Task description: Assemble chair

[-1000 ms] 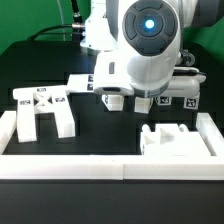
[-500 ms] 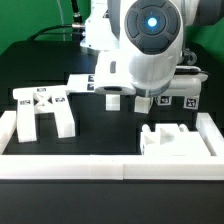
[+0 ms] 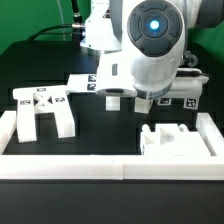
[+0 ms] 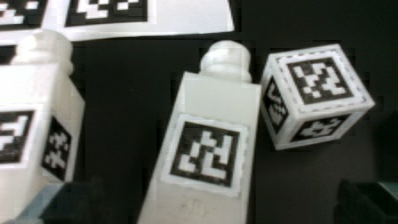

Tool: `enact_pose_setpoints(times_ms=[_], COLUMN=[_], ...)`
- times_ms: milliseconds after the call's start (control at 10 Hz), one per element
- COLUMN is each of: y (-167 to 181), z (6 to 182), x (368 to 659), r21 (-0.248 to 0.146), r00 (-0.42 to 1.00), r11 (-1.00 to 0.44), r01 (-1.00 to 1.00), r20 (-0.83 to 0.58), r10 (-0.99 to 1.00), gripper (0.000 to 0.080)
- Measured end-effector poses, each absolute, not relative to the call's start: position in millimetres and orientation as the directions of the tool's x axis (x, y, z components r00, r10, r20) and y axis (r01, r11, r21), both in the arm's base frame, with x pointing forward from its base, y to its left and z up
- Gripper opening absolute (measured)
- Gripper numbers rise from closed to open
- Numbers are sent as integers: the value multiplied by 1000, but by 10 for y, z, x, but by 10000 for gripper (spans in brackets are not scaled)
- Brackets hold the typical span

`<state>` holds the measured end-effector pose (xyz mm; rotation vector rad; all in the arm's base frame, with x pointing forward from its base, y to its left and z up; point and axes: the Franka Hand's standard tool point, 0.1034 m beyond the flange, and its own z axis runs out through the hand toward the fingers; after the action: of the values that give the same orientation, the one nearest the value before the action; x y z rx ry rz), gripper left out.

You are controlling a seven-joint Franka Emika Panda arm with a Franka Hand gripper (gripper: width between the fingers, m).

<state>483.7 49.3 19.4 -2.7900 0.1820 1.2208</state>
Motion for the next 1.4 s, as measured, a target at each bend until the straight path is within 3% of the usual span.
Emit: enact_pose_setpoints(times_ms=[500, 700, 800, 900, 1400], y=[487, 480, 481, 481, 474], z=[81, 66, 64, 63, 122], x=[4750, 4727, 4725, 4723, 4748], r21=[-28, -28, -28, -29, -39], r00=[670, 666, 666, 666, 665], r11=[-988, -988, -988, -988, -989], r01=[-150, -150, -149, -149, -140], r20=[-738, -742, -742, -742, -744], r10=[-81, -80, -79, -78, -64], gripper=[648, 372, 372, 291, 291])
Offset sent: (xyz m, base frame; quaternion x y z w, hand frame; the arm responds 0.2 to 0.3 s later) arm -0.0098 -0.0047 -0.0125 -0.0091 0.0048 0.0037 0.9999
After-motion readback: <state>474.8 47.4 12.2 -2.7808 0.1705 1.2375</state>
